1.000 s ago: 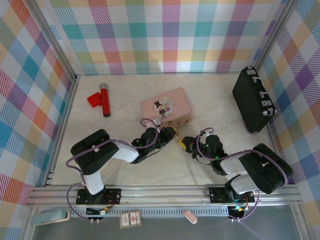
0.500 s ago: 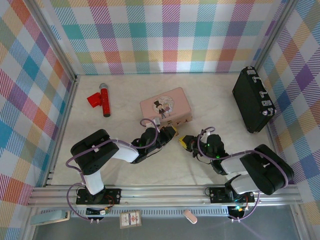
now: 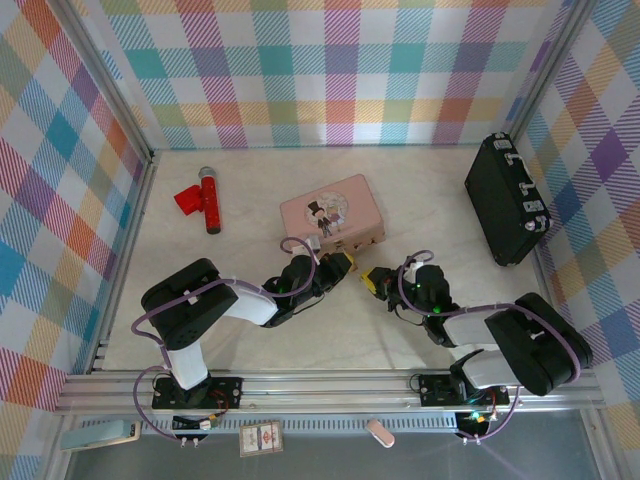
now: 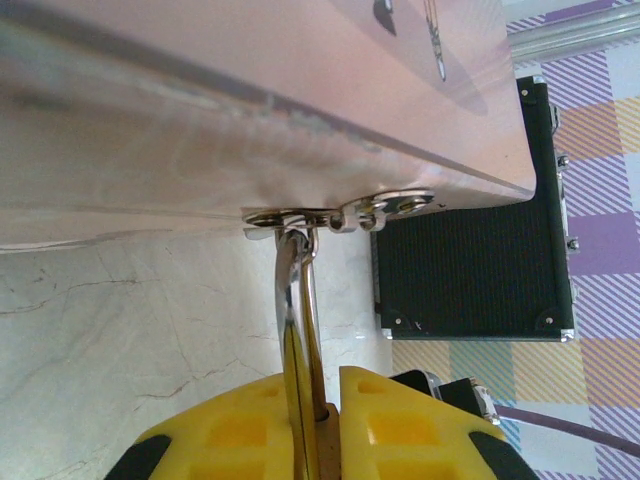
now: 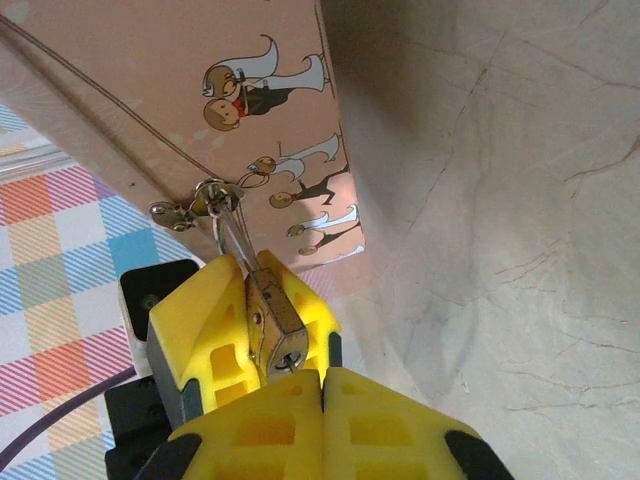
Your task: Unlock the padlock with the key
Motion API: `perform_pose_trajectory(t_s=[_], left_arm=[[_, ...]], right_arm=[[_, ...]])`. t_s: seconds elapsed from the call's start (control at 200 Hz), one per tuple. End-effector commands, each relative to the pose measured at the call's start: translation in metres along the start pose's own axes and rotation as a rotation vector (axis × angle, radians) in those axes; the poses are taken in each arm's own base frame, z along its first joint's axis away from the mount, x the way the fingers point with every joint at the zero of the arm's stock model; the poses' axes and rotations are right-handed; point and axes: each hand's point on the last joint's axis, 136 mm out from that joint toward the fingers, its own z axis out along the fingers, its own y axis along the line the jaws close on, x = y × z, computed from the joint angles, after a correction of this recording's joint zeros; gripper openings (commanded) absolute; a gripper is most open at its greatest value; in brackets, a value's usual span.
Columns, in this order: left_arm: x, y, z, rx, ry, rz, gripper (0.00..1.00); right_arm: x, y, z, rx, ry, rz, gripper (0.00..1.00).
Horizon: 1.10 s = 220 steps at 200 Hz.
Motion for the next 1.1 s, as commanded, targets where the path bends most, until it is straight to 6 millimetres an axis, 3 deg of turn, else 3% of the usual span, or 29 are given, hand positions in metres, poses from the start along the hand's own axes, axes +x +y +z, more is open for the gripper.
perform_pose_trajectory(t_s=[0.0, 0.165, 0.72, 1.095], left_arm=[[0.024, -0.102, -0.014, 0.329, 0.095, -0.002, 0.0], [0.024, -0.101, -0.012, 0.327, 0.092, -0.004, 0.0], [0.033, -0.091, -0.008, 0.274, 0.118, 0.003, 0.0], [0.039, -0.094, -0.003, 0.254, 0.142, 0.009, 0.0]], right_arm=[[0.007, 0.033, 0.01, -0.096, 0.018, -0.046, 0.0], [0.017, 0.032, 0.013, -0.1, 0.033, -0.048, 0.0], [0.018, 0.041, 0.016, -0.114, 0.024, -0.071, 0.0], [0.023, 0.031, 0.024, -0.093, 0.04, -0.063, 0.0]])
